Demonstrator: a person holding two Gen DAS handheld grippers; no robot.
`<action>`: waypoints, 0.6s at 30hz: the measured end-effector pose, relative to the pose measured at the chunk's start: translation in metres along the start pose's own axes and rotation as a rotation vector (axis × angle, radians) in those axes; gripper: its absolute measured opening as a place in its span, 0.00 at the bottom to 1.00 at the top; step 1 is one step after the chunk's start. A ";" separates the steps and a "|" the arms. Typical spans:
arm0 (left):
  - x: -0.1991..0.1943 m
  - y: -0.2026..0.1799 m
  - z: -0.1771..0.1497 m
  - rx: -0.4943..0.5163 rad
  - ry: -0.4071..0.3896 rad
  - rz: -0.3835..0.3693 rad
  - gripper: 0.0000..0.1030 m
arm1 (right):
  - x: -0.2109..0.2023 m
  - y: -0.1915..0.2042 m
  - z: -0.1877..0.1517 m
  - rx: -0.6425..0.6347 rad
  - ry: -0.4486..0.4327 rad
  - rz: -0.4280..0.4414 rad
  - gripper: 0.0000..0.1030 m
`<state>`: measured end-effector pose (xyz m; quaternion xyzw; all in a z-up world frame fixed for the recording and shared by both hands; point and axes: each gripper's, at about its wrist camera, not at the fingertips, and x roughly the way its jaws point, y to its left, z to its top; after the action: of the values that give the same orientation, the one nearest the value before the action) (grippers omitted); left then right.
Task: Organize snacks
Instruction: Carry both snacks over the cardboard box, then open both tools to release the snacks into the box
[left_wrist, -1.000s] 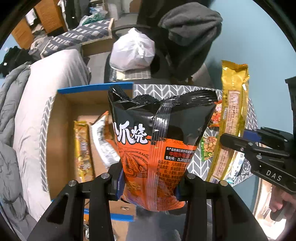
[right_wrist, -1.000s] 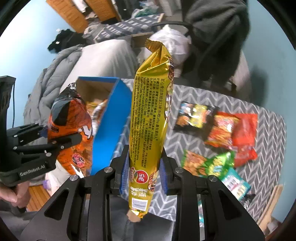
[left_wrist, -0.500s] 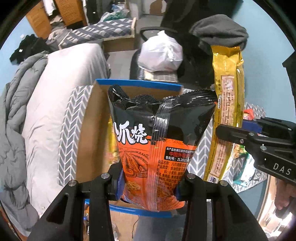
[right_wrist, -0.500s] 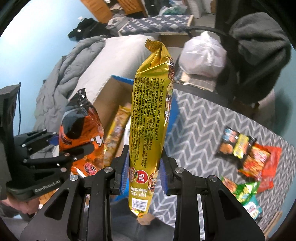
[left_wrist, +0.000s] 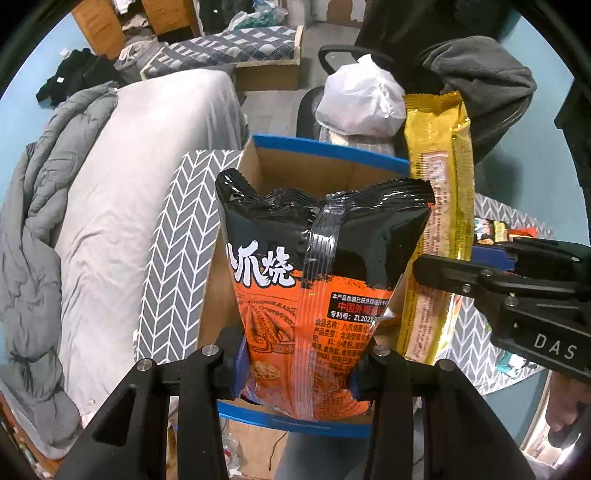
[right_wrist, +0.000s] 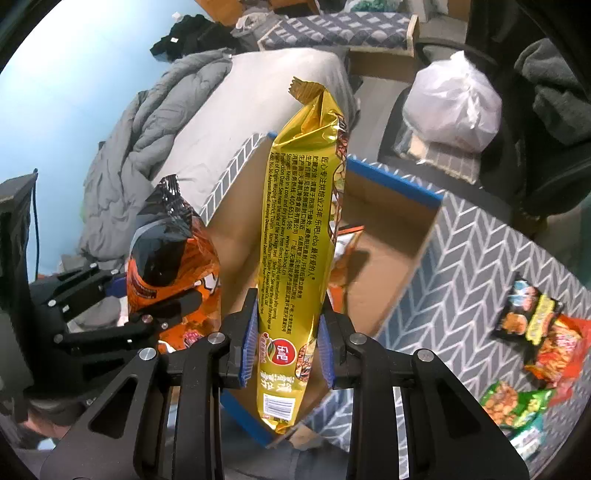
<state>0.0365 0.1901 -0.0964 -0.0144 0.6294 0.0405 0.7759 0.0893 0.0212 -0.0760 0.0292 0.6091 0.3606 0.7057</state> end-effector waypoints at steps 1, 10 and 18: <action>0.003 0.002 -0.001 0.001 0.006 0.004 0.40 | 0.005 0.000 0.001 0.006 0.009 0.003 0.27; 0.025 0.008 0.000 0.013 0.041 0.021 0.40 | 0.040 0.007 0.003 0.036 0.075 -0.005 0.27; 0.032 0.016 -0.001 0.007 0.078 0.056 0.41 | 0.047 0.017 0.005 0.035 0.101 -0.041 0.32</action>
<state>0.0408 0.2072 -0.1277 0.0044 0.6595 0.0595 0.7493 0.0856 0.0610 -0.1063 0.0106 0.6507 0.3362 0.6807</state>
